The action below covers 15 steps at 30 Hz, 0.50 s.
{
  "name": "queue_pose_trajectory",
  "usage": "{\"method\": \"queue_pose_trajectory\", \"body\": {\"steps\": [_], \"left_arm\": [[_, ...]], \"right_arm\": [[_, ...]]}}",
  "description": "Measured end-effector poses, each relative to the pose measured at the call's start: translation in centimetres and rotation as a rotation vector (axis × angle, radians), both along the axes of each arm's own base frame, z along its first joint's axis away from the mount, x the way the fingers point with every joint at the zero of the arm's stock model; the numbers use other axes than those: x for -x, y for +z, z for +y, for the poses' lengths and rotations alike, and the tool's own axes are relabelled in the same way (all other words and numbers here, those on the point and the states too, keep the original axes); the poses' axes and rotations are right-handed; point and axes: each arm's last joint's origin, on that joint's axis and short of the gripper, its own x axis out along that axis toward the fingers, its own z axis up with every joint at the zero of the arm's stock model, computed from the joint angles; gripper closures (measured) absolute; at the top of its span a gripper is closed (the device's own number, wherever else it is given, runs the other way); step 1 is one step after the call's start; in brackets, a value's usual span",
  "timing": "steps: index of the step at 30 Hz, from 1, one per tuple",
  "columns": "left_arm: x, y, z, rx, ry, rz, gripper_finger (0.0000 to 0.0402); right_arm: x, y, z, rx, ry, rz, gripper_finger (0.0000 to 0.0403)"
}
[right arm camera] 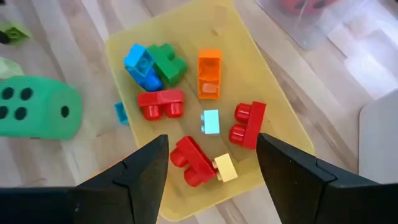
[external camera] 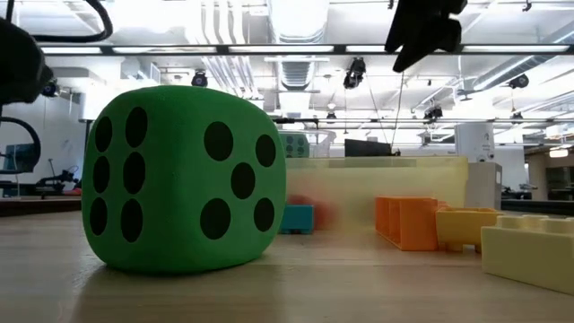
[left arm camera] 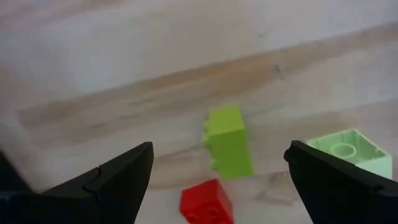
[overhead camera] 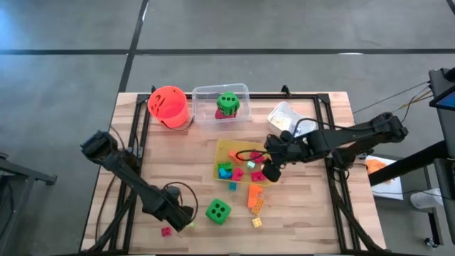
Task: Pick & Place Toys
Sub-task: Put the light green game piece into the yellow bin
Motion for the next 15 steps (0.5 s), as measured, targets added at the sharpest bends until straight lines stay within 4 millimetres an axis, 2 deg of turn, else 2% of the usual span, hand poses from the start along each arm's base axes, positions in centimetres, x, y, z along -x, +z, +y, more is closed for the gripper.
{"method": "queue_pose_trajectory", "body": {"steps": [6,15], "left_arm": [[-0.9,-1.4,-0.8,0.025,0.004,-0.028,0.0040],[-0.7,-1.6,-0.5,-0.019,-0.022,-0.025,0.0041]], "right_arm": [[0.3,0.2,0.4,0.018,0.013,-0.010,0.0164],[0.0,-0.1,0.4,0.024,0.012,0.002,0.0164]]}}
